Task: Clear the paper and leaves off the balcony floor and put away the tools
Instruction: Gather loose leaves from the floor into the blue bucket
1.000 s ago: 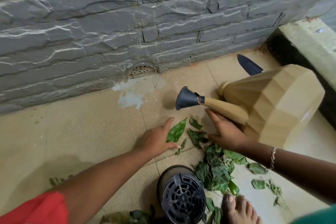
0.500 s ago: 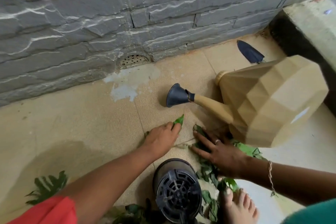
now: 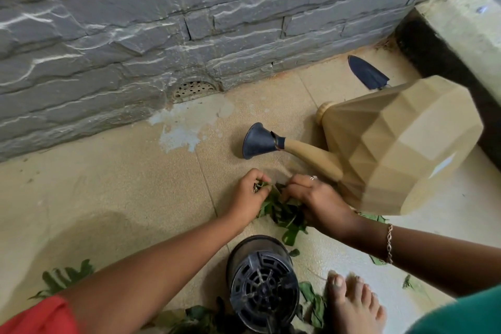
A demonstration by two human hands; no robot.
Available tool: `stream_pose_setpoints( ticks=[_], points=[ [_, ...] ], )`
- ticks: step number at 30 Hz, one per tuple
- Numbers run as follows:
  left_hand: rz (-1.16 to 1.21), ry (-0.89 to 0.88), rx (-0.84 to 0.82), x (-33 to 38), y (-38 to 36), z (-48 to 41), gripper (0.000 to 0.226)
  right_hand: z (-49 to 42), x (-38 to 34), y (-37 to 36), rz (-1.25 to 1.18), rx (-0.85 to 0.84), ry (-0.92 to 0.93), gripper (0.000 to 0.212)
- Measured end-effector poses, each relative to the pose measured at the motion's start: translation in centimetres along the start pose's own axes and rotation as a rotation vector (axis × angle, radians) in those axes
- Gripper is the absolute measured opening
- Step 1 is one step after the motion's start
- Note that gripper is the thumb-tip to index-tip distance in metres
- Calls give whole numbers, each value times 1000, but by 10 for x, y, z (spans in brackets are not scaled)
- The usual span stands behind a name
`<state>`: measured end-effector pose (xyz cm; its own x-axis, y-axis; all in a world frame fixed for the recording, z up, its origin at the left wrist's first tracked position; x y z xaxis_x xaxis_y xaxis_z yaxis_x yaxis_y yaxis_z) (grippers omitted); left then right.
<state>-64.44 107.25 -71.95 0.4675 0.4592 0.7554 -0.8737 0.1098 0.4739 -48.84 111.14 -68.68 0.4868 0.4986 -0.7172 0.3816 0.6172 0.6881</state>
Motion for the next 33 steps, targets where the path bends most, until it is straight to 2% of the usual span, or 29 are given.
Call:
stream_pose_setpoints(
  ticks=[3, 5, 7, 9, 12, 14, 16, 18, 22, 24, 27, 29, 32, 33],
  points=[
    [476, 266, -102, 17, -4, 8, 30, -12, -14, -3, -45, 119, 96, 24],
    [680, 405, -154, 24, -4, 12, 36, -15, -18, -5, -48, 171, 154, 22],
    [789, 488, -203, 29, -3, 15, 58, -15, -20, -6, -68, 202, 193, 22],
    [847, 479, -248, 33, -2, 18, 74, -15, -21, -8, -99, 232, 228, 20],
    [902, 486, -309, 40, -3, 23, 69, -15, -24, -15, -98, 245, 258, 19],
    [944, 494, -342, 41, -4, 25, 63, -16, -27, -17, -107, 251, 257, 31],
    [941, 485, -355, 39, -2, 25, 57, -14, -28, -17, -89, 229, 261, 30],
    [932, 449, -372, 37, 2, 26, 53, -9, -25, -18, 30, 150, 267, 29],
    [910, 410, -407, 28, 12, 26, 40, -5, -20, -24, 213, -35, 254, 57],
    [854, 395, -429, 22, 17, 23, 43, -6, -19, -24, 171, -115, 248, 68],
    [792, 405, -477, 10, 31, 19, 46, -8, -16, -17, -108, -188, 207, 70],
    [729, 412, -443, -2, 43, 11, 29, -7, -11, -12, -279, -126, 156, 64],
    [601, 449, -320, -20, 65, 0, 8, -1, 6, -5, -307, 25, -23, 48],
    [571, 440, -264, -27, 72, -4, 14, 4, 13, -5, -273, 54, -66, 43]
  ],
)
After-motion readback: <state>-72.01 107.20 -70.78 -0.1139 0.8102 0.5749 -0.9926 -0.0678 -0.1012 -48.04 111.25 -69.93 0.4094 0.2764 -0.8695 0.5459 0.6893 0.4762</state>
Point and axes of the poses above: each hand's wrist, its own z-axis away from the middle knuckle, its own y-axis out of the back of the hand, x = y × z, the point moved 1 cm from there along -z, towards the middle knuckle, and after that the axes turned 15 degrees about -z, right-handed, at the moved point
